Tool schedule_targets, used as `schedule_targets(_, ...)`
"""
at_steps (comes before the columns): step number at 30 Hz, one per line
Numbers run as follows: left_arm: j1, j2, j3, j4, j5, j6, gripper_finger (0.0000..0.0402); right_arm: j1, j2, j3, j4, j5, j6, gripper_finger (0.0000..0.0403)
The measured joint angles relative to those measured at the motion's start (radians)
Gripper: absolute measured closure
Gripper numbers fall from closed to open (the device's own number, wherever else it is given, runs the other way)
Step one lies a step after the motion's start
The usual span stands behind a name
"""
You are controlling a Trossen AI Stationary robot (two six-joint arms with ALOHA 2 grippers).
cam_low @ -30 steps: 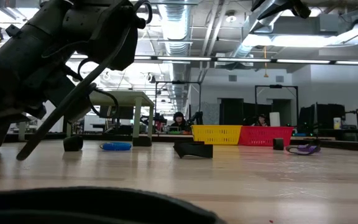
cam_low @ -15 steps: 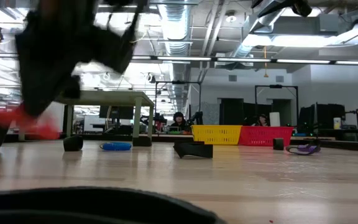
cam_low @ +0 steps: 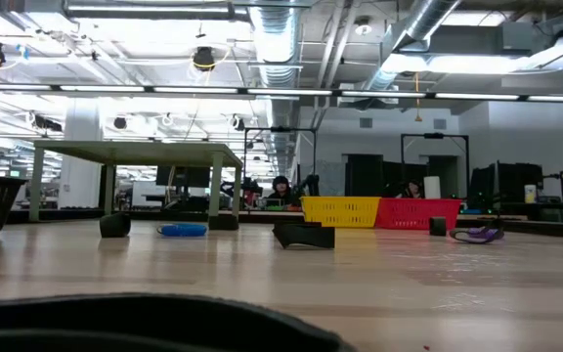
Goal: Pick & Place Office Desk Supplies
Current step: Put the red spring keychain into the red basket
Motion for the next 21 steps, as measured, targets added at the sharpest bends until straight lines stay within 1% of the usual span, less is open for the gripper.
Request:
schedule_targets(2, 0.018, 0.002, -0.001, 0.062, -0.010, 0.007, 0.0399, 0.033, 0.003, 0.000, 0.103, 0.014, -0.020, 0.0273)
schedule_targets(4, 0.033, 0.014, -0.001, 0.142, -0.025, 0.006, 0.0399, 0.065, 0.012, 0.000, 0.200, 0.013, -0.075, 0.0273)
schedule_targets(7, 0.044, 0.042, -0.002, 0.300, -0.025, -0.001, 0.0398, 0.108, 0.025, 0.000, 0.301, 0.013, -0.149, 0.0273)
schedule_targets(9, 0.044, 0.059, -0.001, 0.409, -0.024, -0.017, 0.0399, 0.128, 0.025, 0.000, 0.332, 0.012, -0.182, 0.0273)
schedule_targets(13, 0.044, 0.087, -0.001, 0.558, -0.025, -0.036, 0.0398, 0.148, 0.042, 0.000, 0.339, 0.012, -0.207, 0.0272)
schedule_targets(16, 0.044, 0.089, -0.001, 0.612, -0.035, -0.050, 0.0399, 0.151, 0.066, 0.000, 0.384, -0.019, -0.208, 0.0260)
schedule_targets(19, 0.047, 0.089, 0.000, 0.618, -0.052, -0.049, 0.0398, 0.150, 0.117, 0.000, 0.468, -0.075, -0.231, 0.0239)
schedule_targets(21, 0.051, 0.089, 0.000, 0.628, -0.053, -0.050, 0.0398, 0.137, 0.150, 0.000, 0.494, -0.105, -0.234, 0.0223)
